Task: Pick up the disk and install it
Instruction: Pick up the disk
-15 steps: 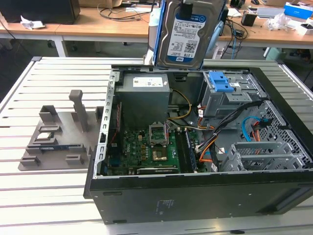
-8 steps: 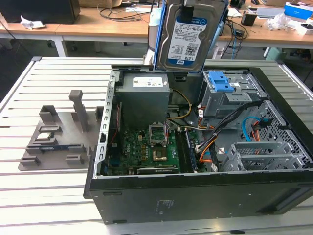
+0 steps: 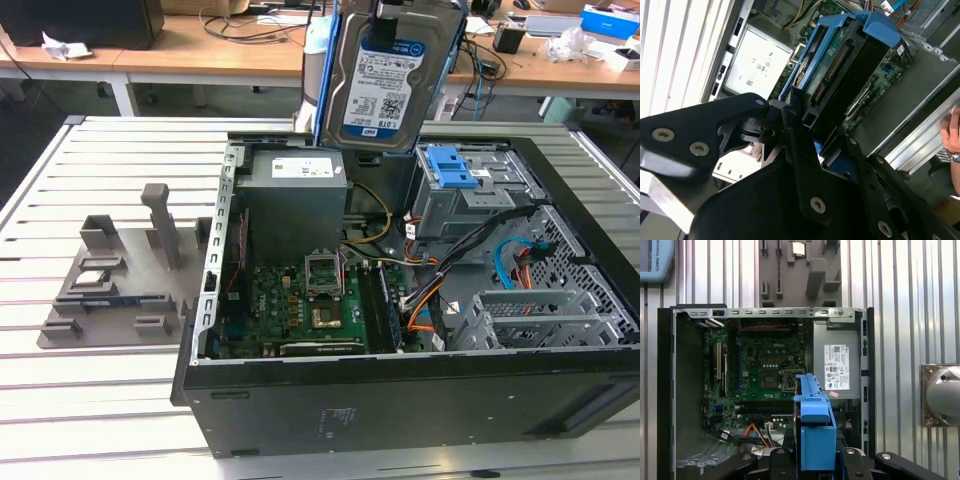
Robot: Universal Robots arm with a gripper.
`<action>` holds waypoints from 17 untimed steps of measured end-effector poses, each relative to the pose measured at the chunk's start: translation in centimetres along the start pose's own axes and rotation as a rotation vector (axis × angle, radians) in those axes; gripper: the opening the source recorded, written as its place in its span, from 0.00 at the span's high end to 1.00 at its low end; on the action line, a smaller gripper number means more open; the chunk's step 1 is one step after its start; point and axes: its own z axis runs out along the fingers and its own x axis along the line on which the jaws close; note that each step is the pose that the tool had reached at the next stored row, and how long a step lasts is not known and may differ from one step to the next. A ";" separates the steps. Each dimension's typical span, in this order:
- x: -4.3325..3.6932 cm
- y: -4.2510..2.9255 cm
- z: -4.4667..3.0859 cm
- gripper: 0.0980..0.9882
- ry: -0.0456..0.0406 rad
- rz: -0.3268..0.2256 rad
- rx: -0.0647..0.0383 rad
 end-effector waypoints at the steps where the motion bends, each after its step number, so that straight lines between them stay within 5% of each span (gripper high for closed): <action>1: 0.39 0.00 0.06 0.70 0.0002 0.000 0.000; 12: 4.48 0.01 0.35 0.70 0.0029 0.000 0.000; 17: 7.75 0.00 0.54 0.70 0.0055 0.000 0.000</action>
